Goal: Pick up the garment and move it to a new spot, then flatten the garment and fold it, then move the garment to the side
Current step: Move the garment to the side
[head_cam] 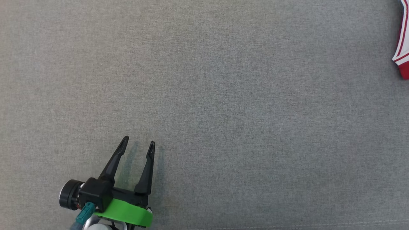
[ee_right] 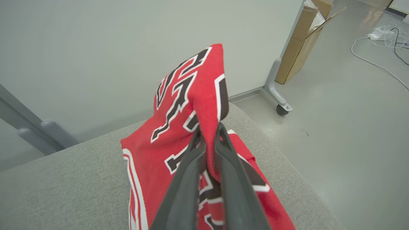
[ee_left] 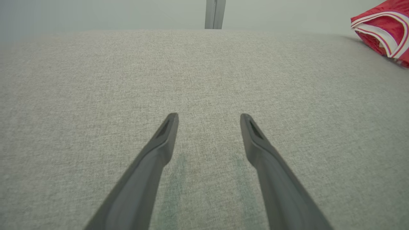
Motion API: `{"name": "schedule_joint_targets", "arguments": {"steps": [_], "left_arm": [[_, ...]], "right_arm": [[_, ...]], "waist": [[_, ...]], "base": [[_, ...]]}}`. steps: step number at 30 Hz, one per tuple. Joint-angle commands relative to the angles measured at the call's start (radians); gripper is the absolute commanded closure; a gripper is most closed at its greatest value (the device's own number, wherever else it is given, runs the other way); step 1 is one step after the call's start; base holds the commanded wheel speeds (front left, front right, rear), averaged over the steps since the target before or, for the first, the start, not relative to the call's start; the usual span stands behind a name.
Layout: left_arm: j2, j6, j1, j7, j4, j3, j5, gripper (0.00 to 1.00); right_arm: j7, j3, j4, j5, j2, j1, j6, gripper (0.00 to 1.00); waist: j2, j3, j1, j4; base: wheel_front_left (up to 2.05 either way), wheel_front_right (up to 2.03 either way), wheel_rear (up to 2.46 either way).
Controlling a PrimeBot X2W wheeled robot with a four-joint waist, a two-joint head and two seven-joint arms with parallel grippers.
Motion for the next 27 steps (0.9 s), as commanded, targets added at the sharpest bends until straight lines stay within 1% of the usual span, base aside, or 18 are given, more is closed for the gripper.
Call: {"name": "schedule_joint_targets", "arguments": {"steps": [1, 6, 9, 13, 15, 17, 21, 27], "left_arm": [[0.006, -0.003, -0.021, -0.002, -0.003, 0.005, -0.002, 0.00], [-0.001, -0.003, -0.014, -0.002, -0.003, 0.014, 0.006, 0.00], [-0.010, -0.003, 0.004, -0.002, 0.003, 0.016, 0.006, 0.00], [-0.030, -0.001, 0.027, -0.003, 0.011, 0.042, 0.005, 0.00], [-0.042, -0.001, 0.043, -0.003, 0.015, 0.058, 0.005, 0.00], [-0.050, -0.001, 0.062, -0.003, 0.024, 0.080, 0.012, 0.00], [-0.070, 0.008, 0.113, -0.003, 0.030, 0.129, 0.024, 0.00], [-0.078, 0.022, 0.217, -0.002, 0.029, 0.200, 0.026, 0.00]], "right_arm": [[-0.011, -0.014, -0.005, -0.026, 0.000, 0.018, -0.002, 0.00], [-0.086, -0.019, -0.023, -0.103, 0.013, 0.046, -0.001, 0.00], [-0.146, -0.001, -0.032, -0.110, 0.018, 0.071, -0.002, 0.00], [-0.268, 0.046, -0.051, -0.086, 0.038, 0.159, -0.002, 0.00], [-0.336, 0.075, -0.073, -0.080, 0.049, 0.224, -0.002, 0.00], [-0.407, 0.087, -0.093, -0.059, 0.077, 0.301, -0.002, 0.00], [-0.544, 0.124, -0.147, 0.005, 0.149, 0.489, -0.002, 0.00], [-0.664, 0.199, -0.190, 0.079, 0.244, 0.766, -0.002, 0.00]], "waist": [[-0.0001, 0.000, -0.0001, -0.003], [-0.0001, -0.007, -0.0001, -0.011], [-0.0001, -0.028, -0.0001, -0.014], [-0.0001, -0.085, -0.0001, -0.014], [-0.0001, -0.123, -0.0001, -0.012], [-0.0001, -0.170, -0.0001, -0.010], [-0.0001, -0.278, -0.0001, -0.007], [-0.0001, -0.422, -0.0001, -0.010]], "base": [[0.00, 0.00, 0.00], [0.00, 0.00, 0.00], [0.00, 0.00, 0.00], [0.00, 0.00, 0.00], [0.00, 0.00, 0.00], [0.00, 0.00, 0.00], [0.00, 0.00, 0.00], [0.00, 0.00, 0.00]]}}
